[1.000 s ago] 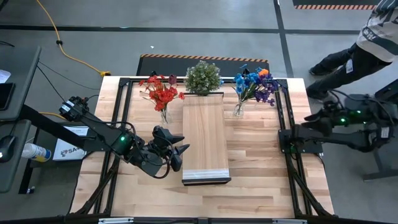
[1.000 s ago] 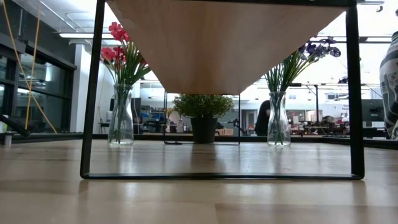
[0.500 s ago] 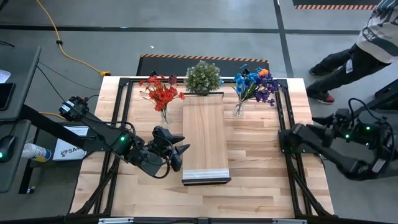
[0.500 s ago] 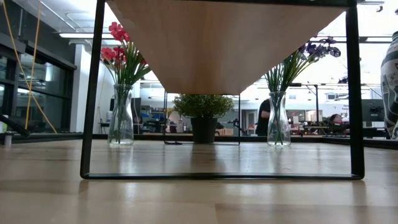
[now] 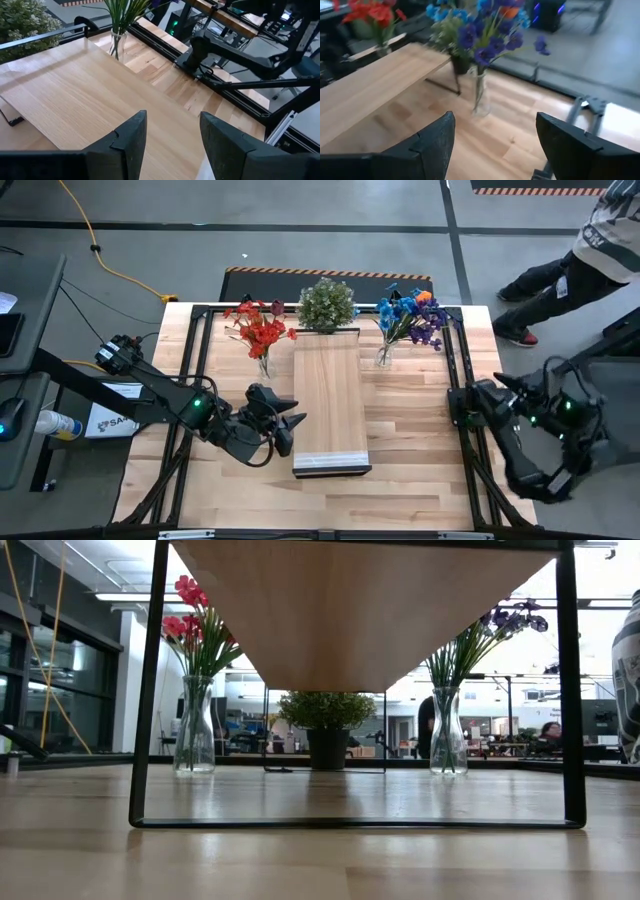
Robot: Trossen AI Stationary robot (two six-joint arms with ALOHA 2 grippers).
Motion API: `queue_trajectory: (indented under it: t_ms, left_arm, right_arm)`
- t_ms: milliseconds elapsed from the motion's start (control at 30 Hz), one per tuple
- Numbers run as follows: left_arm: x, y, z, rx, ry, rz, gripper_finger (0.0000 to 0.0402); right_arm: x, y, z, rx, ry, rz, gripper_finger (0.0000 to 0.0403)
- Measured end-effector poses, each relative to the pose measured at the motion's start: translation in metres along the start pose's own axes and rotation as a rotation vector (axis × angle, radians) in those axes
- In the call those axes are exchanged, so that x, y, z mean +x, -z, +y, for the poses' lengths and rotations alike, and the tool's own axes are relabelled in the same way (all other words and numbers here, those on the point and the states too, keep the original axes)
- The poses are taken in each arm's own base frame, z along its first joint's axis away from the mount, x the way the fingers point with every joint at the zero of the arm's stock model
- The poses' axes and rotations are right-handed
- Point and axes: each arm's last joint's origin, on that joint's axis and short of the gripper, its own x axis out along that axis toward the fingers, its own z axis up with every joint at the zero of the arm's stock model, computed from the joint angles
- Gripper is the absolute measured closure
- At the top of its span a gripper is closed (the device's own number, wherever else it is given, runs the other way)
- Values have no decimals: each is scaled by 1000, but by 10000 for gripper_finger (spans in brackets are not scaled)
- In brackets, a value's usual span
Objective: Pick and place flowers into a vace then onto a shelf
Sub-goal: Put the right transparent vase on the shelf
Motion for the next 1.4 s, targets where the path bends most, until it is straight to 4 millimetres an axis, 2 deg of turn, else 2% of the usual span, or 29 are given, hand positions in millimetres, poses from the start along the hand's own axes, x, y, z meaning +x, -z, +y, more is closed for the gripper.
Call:
queue_trajectory:
  t_ms: [67,167,433,733,900,1100,1400]
  left_arm:
    - [0,0,0,2,4,6,186]
    - [0,0,0,5,4,9,186]
    - [0,1,0,15,14,22,186]
    - [0,1,0,24,20,28,186]
    - [0,1,0,25,19,26,186]
    - [0,1,-1,23,18,23,186]
    - [0,0,0,25,3,5,186]
  right_arm:
    - [-4,10,8,-13,46,-47,137]
    - [-6,8,15,-4,92,-81,137]
    - [6,8,26,26,-1,-73,137]
    - [36,14,9,155,-62,35,137]
    - [55,14,1,205,-180,47,137]
    - [71,12,-10,221,-186,21,137]
    - [93,21,-24,210,-167,73,137]
